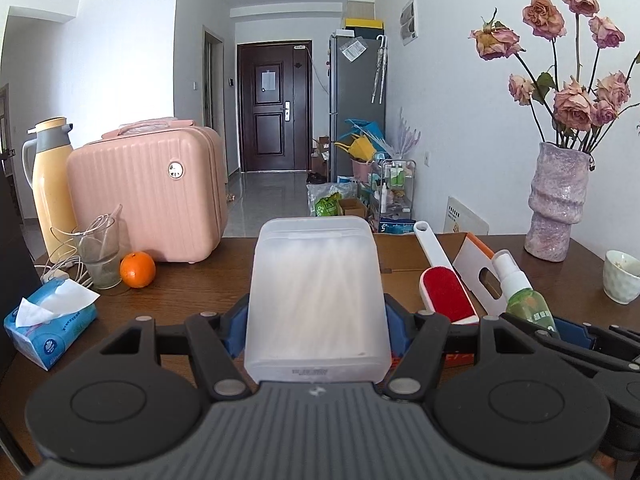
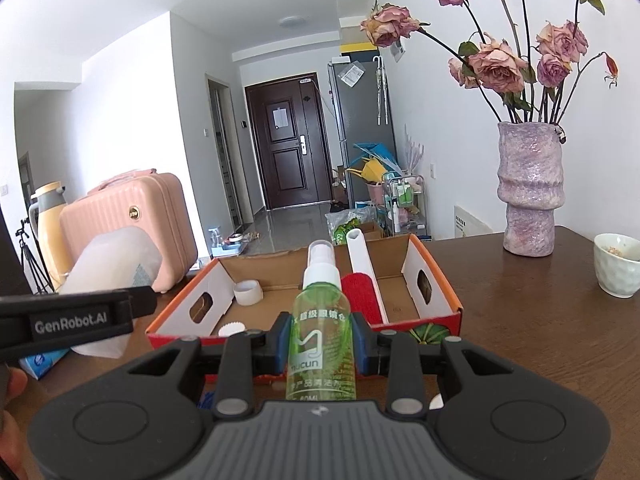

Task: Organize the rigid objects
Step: 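Carry the container with the left tool while the right tool carries the green bottle over the box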

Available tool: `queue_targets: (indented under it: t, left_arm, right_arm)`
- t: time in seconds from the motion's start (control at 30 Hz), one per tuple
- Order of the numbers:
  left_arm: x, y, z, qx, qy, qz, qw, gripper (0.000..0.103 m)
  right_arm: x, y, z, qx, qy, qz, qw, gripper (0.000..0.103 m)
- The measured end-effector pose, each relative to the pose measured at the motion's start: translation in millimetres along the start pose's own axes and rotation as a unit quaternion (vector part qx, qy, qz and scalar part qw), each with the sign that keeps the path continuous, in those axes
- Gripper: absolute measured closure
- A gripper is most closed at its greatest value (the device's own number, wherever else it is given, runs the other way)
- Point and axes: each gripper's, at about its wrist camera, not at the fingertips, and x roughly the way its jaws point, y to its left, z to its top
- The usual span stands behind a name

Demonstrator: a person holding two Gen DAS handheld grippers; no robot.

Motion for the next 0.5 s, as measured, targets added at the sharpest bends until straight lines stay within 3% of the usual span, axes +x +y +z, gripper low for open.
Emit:
queue_targets:
  t: [0.5]
  left_arm:
    - [40,7,18,-0.017,-0.002,0.009,0.9998,0.037]
  right_arm:
    - [39,7,18,0.010,-0.017,-0.002,1.000,0.073]
